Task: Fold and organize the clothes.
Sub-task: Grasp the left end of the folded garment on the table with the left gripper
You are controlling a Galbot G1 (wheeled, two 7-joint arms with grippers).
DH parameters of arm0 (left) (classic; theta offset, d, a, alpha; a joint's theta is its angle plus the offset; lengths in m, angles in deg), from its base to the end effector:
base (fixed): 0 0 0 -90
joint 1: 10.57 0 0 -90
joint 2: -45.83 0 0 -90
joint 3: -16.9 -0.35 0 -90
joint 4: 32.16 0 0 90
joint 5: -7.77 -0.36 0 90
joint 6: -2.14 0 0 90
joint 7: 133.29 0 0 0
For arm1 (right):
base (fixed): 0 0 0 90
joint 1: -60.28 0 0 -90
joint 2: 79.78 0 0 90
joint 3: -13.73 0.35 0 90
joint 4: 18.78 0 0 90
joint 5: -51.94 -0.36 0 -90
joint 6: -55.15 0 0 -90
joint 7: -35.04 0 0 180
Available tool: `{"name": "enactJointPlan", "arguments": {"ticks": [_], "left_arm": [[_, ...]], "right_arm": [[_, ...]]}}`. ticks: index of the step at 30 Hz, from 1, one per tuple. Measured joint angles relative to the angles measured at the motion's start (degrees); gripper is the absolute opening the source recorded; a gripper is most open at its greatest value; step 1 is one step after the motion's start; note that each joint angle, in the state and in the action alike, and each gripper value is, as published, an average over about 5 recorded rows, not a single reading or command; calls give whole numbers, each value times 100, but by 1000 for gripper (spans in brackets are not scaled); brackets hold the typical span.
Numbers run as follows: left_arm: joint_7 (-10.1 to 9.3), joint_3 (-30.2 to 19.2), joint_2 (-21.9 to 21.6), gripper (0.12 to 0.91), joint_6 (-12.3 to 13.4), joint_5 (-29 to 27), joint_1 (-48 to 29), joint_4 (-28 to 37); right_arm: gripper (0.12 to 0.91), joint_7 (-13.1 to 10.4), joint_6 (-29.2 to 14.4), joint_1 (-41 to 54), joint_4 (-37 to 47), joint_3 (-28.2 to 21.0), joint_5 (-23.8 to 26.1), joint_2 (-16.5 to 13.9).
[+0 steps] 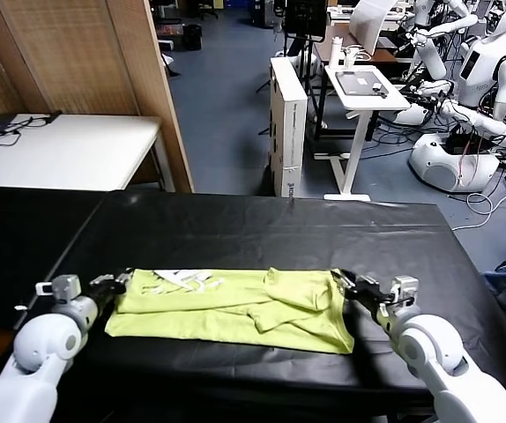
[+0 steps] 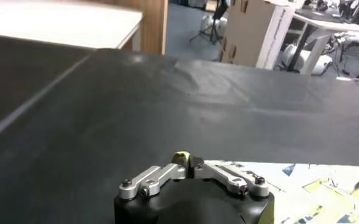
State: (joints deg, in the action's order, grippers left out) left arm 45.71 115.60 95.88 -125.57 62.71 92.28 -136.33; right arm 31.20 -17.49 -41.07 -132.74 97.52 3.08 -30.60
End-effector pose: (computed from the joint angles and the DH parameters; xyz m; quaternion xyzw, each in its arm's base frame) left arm 0.2993 0.2086 -0.2394 -0.0563 -0.9479 0.1059 0.2951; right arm 0.2857 -0.1063 -0.2384 0.1550 -0.9761 -0.0654 0.1375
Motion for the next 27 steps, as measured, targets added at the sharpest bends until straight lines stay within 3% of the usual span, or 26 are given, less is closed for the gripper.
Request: {"name": "enactJointPlan", "arguments": {"ticks": [5, 9, 12, 16, 27], "left_arm": [[677, 396, -438, 906, -404, 765, 345, 126], [1196, 629, -625, 907, -447, 906, 562, 286], [1432, 684, -665, 907, -448, 952, 641, 395], [1592, 694, -653, 907, -448, 978, 693, 465], [1626, 694, -470, 907, -447, 931, 785, 476]], "right_arm": [[907, 110, -282, -509, -347, 478, -90, -139], [907, 167, -331, -953, -581, 898, -96, -108], [907, 204, -350, -1252, -685, 1139, -86, -63], [907, 218, -354, -1554, -747, 1368, -77, -11], [907, 216, -336, -1770, -816, 1518, -39, 35]]}}
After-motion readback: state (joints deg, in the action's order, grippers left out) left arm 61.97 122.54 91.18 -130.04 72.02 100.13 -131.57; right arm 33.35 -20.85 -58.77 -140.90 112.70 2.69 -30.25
